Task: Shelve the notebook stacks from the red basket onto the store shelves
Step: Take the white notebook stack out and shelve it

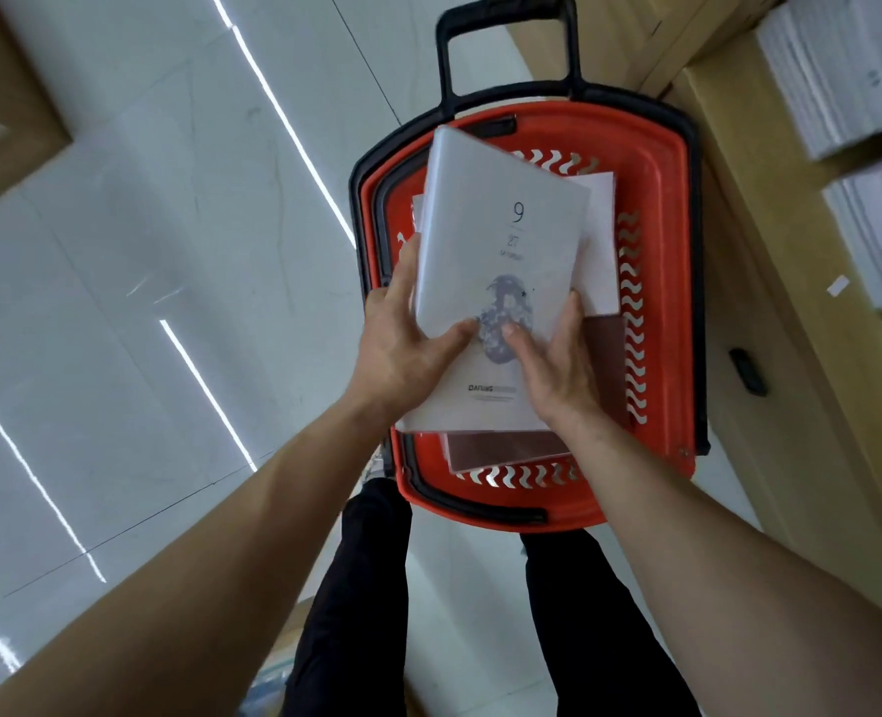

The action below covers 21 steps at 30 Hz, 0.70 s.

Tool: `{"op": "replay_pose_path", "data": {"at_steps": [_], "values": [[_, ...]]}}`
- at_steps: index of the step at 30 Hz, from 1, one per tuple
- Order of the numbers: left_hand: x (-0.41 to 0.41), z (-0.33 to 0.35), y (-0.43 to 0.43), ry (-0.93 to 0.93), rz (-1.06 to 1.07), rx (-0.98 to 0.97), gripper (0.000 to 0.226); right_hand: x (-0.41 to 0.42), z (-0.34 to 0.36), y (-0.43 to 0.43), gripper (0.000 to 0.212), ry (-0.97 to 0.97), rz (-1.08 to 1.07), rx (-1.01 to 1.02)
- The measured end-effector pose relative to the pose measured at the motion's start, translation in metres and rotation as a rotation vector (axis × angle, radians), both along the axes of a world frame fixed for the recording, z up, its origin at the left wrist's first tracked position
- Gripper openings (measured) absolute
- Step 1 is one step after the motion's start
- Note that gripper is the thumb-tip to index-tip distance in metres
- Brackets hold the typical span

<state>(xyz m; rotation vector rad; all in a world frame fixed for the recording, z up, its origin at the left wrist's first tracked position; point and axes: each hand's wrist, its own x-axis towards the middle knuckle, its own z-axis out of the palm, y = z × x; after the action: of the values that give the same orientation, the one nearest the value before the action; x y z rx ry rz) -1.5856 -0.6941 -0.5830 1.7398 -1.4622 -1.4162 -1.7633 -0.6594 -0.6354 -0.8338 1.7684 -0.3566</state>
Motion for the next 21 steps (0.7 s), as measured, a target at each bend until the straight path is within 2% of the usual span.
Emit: {"op": "replay_pose_path", "data": {"at_steps": [4, 7, 9, 12, 15, 21], "values": [[0.052, 0.026, 0.004, -0.063, 0.107, -0.046, 0.074, 0.048, 0.02, -0.015, 0.122, -0.055, 0.074, -0.07], [0.089, 0.017, 0.013, -0.137, 0.184, -0.004, 0.073, 0.079, 0.015, -0.024, 0.113, -0.067, 0.19, -0.04], [0.103, 0.007, 0.019, -0.172, 0.196, 0.012, 0.075, 0.093, 0.008, -0.023, 0.117, -0.036, 0.222, -0.028], [0.11, -0.006, 0.025, -0.149, 0.199, 0.032, 0.078, 0.098, -0.002, -0.014, 0.125, 0.017, 0.195, -0.081], [0.111, -0.013, 0.026, -0.11, 0.249, 0.064, 0.079, 0.096, -0.008, -0.011, 0.124, -0.027, 0.149, -0.097], [0.11, -0.017, 0.025, -0.118, 0.307, 0.151, 0.084, 0.101, -0.012, -0.012, 0.112, -0.012, 0.034, -0.19]]}}
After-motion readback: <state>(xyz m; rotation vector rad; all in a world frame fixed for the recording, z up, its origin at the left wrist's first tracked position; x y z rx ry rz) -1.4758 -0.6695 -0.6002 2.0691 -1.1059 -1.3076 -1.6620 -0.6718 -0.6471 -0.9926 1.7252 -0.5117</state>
